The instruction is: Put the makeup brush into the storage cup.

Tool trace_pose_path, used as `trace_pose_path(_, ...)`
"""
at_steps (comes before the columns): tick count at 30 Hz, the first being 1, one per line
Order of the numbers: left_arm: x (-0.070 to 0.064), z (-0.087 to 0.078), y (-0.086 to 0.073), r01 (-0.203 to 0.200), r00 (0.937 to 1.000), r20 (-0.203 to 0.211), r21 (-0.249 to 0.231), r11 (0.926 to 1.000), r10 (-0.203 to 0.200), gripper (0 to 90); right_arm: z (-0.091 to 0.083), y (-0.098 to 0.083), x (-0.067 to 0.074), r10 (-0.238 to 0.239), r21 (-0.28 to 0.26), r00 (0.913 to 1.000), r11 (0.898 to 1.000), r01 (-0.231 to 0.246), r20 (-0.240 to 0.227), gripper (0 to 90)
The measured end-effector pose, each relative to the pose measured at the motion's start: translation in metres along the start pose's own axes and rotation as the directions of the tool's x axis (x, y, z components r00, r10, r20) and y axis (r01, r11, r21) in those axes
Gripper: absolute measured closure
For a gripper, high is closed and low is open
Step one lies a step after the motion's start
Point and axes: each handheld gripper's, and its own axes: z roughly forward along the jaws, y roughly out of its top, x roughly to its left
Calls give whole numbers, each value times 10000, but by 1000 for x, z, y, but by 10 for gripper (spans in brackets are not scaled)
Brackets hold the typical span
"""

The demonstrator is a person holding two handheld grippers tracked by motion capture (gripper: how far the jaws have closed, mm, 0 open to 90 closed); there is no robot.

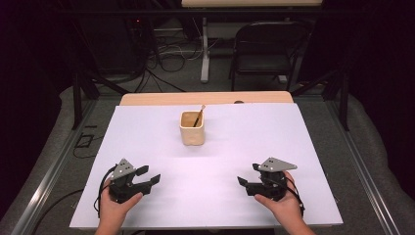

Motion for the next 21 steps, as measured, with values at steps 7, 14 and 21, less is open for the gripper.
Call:
trace_pose_path(7, 2, 0, -2, 155, 9999, 37, -73, 9999, -155, 396, 1, -4, -1, 148, 18, 9999, 9999, -148, -16, 263)
trace_pose_path(14, 3, 0, -3, 148, 9999, -8, -54, 9999, -148, 395, 0, -7, -2, 218, -36, 9997, 9998, -218, 66, 263)
trace_pose_path(21, 3, 0, -5, 150, 9998, -106, -61, 9999, -151, 394, 0, -12, -1, 253, -119, 9996, 9996, -252, 131, 263)
